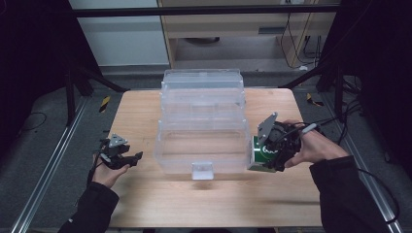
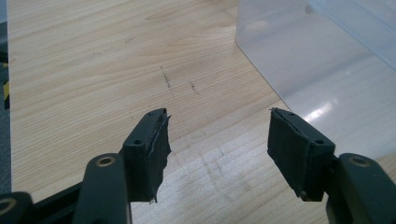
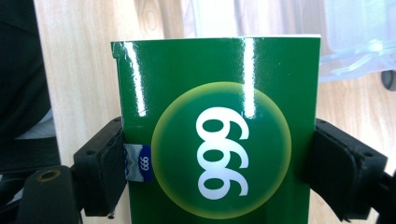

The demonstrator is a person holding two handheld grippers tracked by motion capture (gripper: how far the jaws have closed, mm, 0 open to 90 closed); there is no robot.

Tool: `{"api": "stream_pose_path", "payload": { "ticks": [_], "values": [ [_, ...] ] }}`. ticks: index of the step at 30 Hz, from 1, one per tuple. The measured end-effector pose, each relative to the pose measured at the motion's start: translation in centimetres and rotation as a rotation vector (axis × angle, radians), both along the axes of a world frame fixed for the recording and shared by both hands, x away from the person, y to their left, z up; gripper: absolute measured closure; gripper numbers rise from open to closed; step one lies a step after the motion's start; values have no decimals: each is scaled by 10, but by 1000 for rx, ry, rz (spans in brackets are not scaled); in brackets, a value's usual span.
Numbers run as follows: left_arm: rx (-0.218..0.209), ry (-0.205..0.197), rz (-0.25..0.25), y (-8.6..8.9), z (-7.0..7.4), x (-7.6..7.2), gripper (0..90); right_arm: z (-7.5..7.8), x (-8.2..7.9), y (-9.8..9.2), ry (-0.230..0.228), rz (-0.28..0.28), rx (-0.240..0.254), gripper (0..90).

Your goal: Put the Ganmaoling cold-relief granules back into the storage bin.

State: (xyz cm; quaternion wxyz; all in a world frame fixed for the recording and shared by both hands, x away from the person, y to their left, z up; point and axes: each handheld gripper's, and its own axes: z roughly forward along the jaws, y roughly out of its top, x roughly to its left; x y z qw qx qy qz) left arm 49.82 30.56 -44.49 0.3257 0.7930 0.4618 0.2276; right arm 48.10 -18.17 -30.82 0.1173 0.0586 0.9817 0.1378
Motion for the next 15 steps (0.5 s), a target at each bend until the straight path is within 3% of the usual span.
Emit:
{"api": "stream_pose_path", "payload": {
  "ticks": [15],
  "values": [
    [-4, 3, 2, 2, -1, 1, 381, 9, 22, 24, -2, 35, -3, 163]
  ]
}}
